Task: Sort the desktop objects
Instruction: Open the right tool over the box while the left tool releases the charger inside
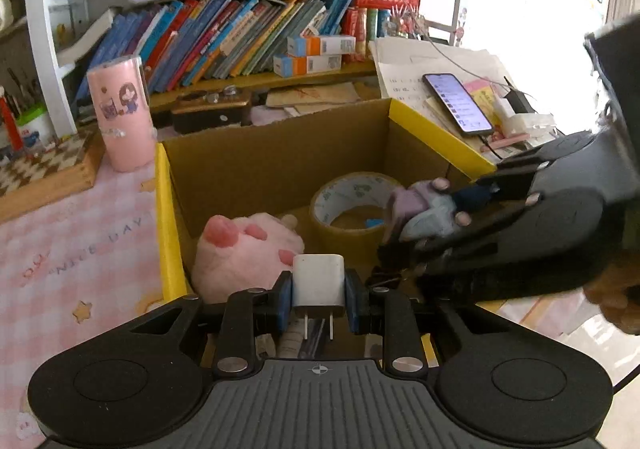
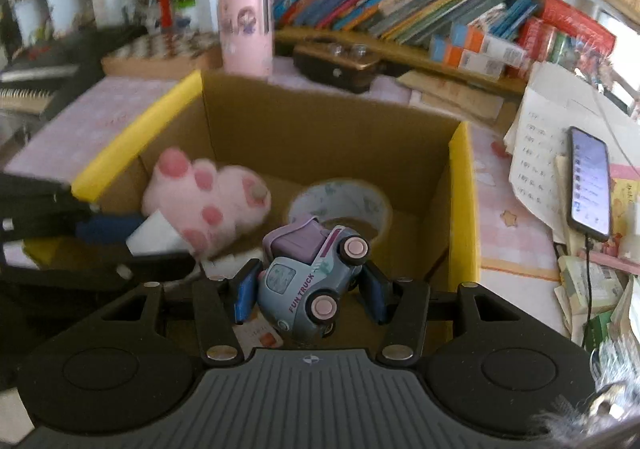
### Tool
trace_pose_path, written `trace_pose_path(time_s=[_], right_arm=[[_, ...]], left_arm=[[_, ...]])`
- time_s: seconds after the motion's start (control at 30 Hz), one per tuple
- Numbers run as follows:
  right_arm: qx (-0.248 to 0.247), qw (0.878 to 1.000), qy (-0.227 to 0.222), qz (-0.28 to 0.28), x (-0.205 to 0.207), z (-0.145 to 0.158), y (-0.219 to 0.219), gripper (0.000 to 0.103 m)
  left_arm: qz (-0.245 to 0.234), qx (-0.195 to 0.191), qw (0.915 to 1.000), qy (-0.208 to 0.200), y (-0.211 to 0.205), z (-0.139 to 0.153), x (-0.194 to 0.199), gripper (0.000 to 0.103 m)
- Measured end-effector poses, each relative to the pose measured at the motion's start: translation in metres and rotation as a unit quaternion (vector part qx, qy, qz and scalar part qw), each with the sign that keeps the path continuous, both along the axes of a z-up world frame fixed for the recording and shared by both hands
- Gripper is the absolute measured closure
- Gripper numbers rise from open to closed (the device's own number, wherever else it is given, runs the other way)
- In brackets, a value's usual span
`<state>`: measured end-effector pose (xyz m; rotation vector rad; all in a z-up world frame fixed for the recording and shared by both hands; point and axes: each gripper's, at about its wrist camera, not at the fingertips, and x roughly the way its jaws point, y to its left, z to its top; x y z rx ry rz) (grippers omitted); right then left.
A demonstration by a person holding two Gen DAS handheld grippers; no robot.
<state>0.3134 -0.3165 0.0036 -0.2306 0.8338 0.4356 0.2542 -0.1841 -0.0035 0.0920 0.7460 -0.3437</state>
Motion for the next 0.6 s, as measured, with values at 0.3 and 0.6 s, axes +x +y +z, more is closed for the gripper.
trace_pose_path(time_s=[0.3, 0.6], right_arm=[[0.024, 0.998, 0.050, -0.007, 0.008, -0.011, -0.003, 0.053], [0.086, 0.996, 0.026, -0.027, -0.020, 0.013, -0.015, 0.039]], left_arm=[[0.042, 0.045, 0.9973, -0.040, -0.002, 0.003, -0.010, 0.050], [0.087, 0.004, 0.9921, -0.090, 0.017, 0.033, -0.043, 0.023]])
